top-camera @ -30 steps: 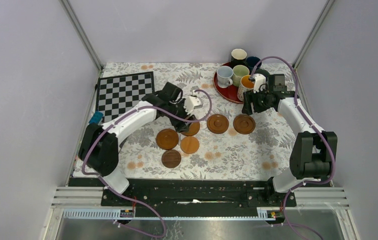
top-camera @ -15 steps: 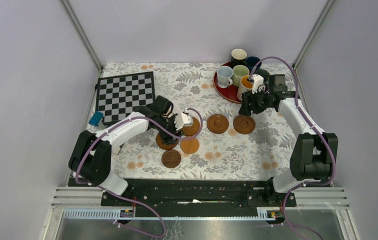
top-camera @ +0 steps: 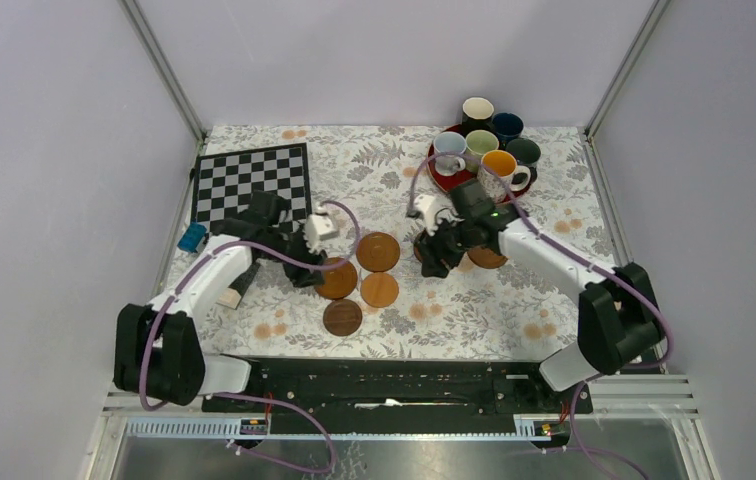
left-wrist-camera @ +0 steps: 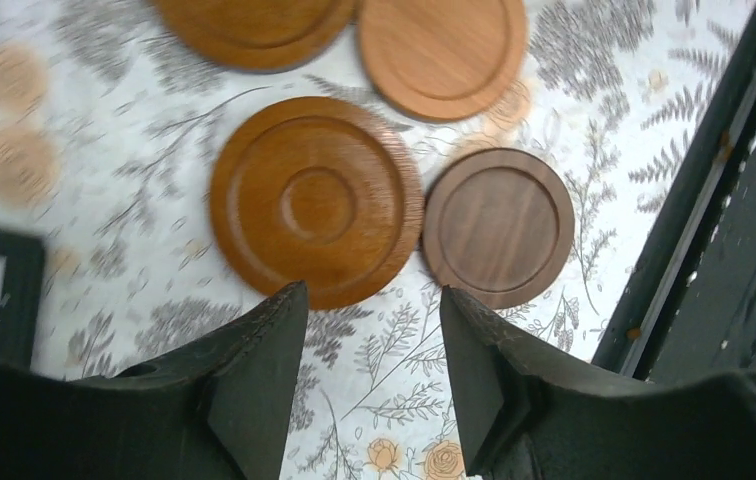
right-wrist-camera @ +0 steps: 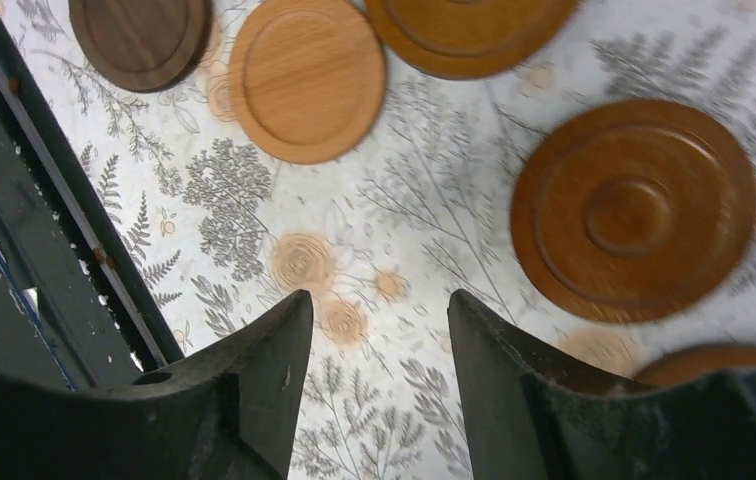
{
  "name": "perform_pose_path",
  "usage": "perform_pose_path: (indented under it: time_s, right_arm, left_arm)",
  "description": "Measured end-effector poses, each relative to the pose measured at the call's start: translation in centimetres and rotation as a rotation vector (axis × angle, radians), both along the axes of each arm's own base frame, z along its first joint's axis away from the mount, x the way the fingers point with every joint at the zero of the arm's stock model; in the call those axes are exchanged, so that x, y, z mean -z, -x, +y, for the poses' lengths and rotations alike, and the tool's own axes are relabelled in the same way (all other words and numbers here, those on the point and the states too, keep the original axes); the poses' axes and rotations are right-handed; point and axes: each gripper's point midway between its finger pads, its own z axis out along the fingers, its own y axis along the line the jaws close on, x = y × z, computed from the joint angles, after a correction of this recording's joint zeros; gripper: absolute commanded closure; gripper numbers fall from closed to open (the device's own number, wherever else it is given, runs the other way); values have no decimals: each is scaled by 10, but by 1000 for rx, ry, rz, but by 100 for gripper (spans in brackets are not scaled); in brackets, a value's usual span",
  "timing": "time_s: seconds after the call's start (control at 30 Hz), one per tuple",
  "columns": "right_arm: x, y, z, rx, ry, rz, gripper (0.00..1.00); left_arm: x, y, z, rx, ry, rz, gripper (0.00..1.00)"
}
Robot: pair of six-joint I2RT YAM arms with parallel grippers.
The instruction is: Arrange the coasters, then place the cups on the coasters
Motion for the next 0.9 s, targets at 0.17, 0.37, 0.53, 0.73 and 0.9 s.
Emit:
perform_pose_path:
  time_s: [0.17, 0.37, 0.53, 0.73, 0.9]
  right_arm:
    - [25, 22, 36, -131, 69, 9, 42]
    - [52, 48, 84, -316, 179, -34, 46]
    - [58, 46, 118, -383, 218, -103, 46]
    - [67, 32, 131, -380, 275, -161, 45]
    - [83, 27, 124, -374, 341, -161, 46]
  left_arm:
    - [-26, -23, 34, -224, 122, -4, 44]
    - [-37, -39, 61, -400, 194, 19, 43]
    - [-43, -50, 69, -486, 228, 22, 42]
    - [-52, -66, 85, -596, 270, 13, 41]
    - [-63, -75, 89, -625, 299, -10, 41]
